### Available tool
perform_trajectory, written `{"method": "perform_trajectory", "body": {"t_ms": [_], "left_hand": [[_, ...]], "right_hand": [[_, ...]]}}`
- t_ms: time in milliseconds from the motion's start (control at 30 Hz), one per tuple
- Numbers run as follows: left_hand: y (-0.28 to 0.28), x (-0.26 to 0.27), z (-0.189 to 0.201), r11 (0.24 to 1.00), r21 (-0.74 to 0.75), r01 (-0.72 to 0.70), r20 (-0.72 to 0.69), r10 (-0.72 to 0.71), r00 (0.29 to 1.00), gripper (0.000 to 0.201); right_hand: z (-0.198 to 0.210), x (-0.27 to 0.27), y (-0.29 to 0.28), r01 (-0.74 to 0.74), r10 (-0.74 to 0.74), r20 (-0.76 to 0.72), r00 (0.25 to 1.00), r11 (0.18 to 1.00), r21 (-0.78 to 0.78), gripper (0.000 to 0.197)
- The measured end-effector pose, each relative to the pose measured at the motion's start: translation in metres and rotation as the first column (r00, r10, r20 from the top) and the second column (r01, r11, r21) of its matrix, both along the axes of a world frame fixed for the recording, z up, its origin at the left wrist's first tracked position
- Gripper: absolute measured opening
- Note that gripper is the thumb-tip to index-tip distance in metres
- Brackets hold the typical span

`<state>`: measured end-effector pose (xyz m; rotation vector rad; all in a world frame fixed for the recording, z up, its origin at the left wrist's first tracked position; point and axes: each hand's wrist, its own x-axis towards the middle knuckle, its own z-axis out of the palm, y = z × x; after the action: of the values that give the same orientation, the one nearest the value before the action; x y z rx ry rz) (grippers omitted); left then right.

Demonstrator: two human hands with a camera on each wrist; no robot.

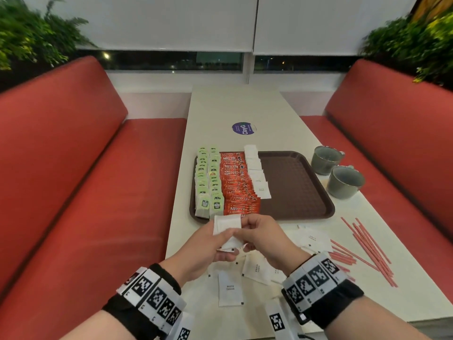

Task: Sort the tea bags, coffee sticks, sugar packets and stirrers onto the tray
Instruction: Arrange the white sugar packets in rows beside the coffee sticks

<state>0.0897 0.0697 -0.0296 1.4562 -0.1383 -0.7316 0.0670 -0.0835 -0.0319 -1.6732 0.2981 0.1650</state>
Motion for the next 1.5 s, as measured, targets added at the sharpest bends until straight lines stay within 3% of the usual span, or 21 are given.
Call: {"method": "perform_trajectory", "body": {"t_ms": [100,267,433,567,700,800,900,1067,1267,1333,1400,1433,1500], "left_hand": [[-0.003,0.002,-0.001,1.0,0.013,-0.008,-0.007,0.008,1.0,0.024],[-0.018,0.01,-0.007,0.992,-0.013,-0.123,-0.069,0.122,0.99,0.026],[-0.034,0.017,-0.005,0.99,-0.048,-0.13,-0.145,0.122,0.982,0.018],[-0.041,0.026,-0.01,0.977,-0.021,-0.213,-0.188,0.205,0.96,0.02],[-0.05,0.029,-0.014,0.966,0.099,-0.238,-0.141,0.25,0.958,0.019],[-0.054,0.031,-0.016,0.956,0.179,-0.232,-0.068,0.248,0.966,0.022],[-0.056,0.032,-0.014,0.941,0.197,-0.275,-0.094,0.298,0.95,0.023],[-0.058,0.032,-0.016,0.923,0.197,-0.33,-0.099,0.354,0.93,0.021],[-0.063,0.032,-0.019,0.918,0.189,-0.349,-0.101,0.372,0.923,0.018],[-0.065,0.032,-0.016,0.919,0.173,-0.353,-0.102,0.374,0.922,0.018],[-0.067,0.033,-0.013,0.92,0.153,-0.36,-0.102,0.377,0.921,0.017],[-0.068,0.034,-0.012,0.922,0.147,-0.357,-0.101,0.374,0.922,0.017],[-0.072,0.036,-0.009,0.928,0.129,-0.351,-0.092,0.363,0.927,0.018]], "right_hand": [[-0.003,0.0,-0.003,-0.004,0.005,0.018,1.0,0.994,-0.106,0.009],[-0.006,0.006,-0.02,0.034,-0.035,-0.016,0.999,0.997,-0.07,0.013],[-0.006,0.014,-0.049,0.03,-0.033,-0.088,0.996,0.999,-0.031,0.015],[-0.009,0.034,-0.088,0.204,-0.212,-0.1,0.972,0.976,-0.082,0.011],[-0.019,0.072,-0.124,0.316,-0.349,-0.104,0.931,0.916,-0.248,0.014],[-0.031,0.104,-0.134,0.272,-0.341,-0.164,0.926,0.902,-0.335,0.017],[-0.035,0.126,-0.132,0.178,-0.29,-0.263,0.92,0.909,-0.378,0.015],[-0.034,0.143,-0.129,0.088,-0.201,-0.466,0.862,0.963,-0.253,0.019],[-0.029,0.146,-0.129,-0.07,-0.095,-0.531,0.842,0.957,-0.281,0.017],[-0.024,0.142,-0.13,-0.181,-0.048,-0.472,0.88,0.886,-0.427,0.012],[-0.015,0.134,-0.129,-0.222,0.028,-0.294,0.956,0.726,-0.651,0.014],[-0.007,0.124,-0.125,-0.188,0.074,-0.196,0.978,0.726,-0.661,0.014],[0.006,0.102,-0.114,-0.221,0.209,-0.085,0.974,0.805,-0.551,0.013]]}}
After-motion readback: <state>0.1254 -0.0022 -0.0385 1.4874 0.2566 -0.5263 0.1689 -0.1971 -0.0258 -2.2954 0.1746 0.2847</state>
